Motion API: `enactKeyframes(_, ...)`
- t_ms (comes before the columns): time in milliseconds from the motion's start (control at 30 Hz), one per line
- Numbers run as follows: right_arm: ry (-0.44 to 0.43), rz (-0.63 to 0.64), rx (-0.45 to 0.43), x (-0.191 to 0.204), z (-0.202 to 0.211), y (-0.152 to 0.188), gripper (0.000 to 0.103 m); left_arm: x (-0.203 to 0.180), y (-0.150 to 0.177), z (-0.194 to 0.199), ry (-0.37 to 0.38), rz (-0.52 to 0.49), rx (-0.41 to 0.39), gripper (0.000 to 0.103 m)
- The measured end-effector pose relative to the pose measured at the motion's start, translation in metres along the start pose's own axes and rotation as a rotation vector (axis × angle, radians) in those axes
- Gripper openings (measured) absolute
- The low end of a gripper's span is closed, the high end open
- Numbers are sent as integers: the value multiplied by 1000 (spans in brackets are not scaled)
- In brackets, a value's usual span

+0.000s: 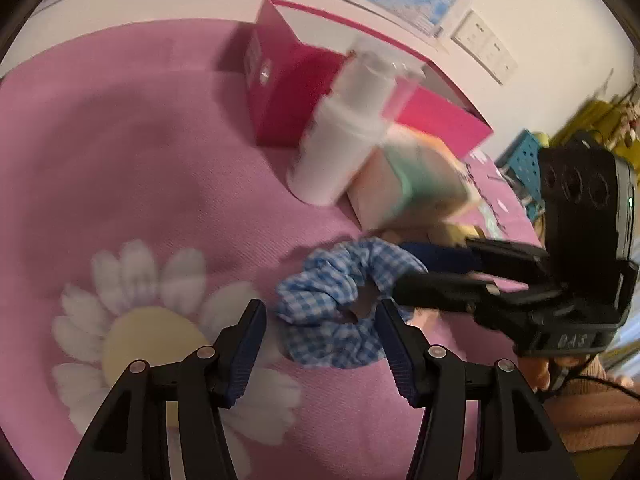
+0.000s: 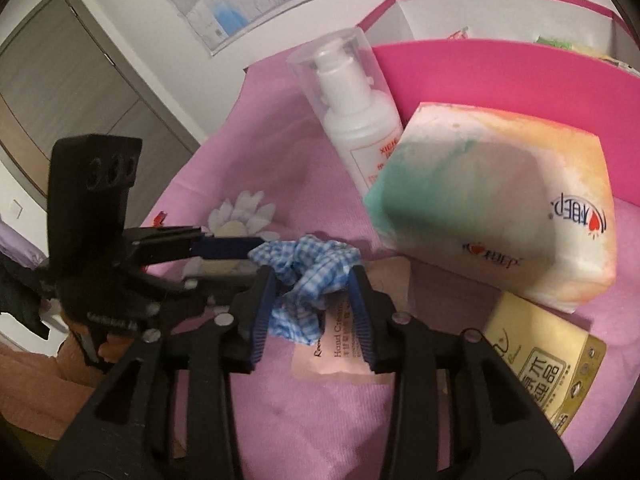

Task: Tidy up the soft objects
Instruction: 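Grasp the blue gingham scrunchie on the bedspread with the right tool, then carry the scrunchie into the pink box and open the right tool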

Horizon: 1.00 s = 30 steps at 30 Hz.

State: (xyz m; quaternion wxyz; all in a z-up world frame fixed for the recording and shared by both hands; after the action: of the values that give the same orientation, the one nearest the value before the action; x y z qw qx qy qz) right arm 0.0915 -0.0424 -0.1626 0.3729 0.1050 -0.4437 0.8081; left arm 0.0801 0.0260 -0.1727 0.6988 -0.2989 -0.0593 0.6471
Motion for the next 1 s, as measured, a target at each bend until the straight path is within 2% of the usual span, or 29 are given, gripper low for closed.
enactKeyframes(100, 15, 7, -4, 0, -1, -2, 34, -6, 3, 1, 20, -24, 4, 58)
enactKeyframes(133, 19, 17, -2, 1, -1, -1, 28, -7, 2, -2, 27, -28, 8, 57)
enactKeyframes(200, 22, 27, 0, 2, 0, -1, 21, -9, 2, -2, 28, -36, 7, 55)
enactKeyframes(233, 15, 38, 1, 5, -1, -1, 15, -11, 2, -3, 42, -34, 9, 49)
enactKeyframes(267, 12, 49, -2, 8, 1, -1, 13, -13, 1, -3, 55, -32, 12, 40)
enactKeyframes(367, 10, 77, -21, 16, 8, -2, 12, -23, 0, -1, 75, -43, 1, 33)
enactKeyframes(533, -4, 83, -74, 23, 30, -9, 12, -45, -12, 14, 101, -85, -51, 26)
enactKeyframes(833, 16, 118, -192, 25, 81, -35, 12, -85, -56, 36, 131, -163, -148, 26)
enactKeyframes(1000, 52, 140, -258, 18, 107, -58, 12, -97, -87, 42, 124, -180, -185, 26)
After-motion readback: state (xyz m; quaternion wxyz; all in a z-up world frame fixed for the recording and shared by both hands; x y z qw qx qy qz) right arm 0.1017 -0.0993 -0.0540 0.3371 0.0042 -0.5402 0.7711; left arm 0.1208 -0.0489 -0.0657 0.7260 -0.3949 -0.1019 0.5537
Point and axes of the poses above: each gripper's, at about its wrist camera, not at the fingertips, and z roughly against the way its jaws point, x to its left, y to its underside, the point moved 10 cm from there along -z, roughly the way its jaws point, and after that the axes turned 6 degrees about -y, right-handed, at the moved point
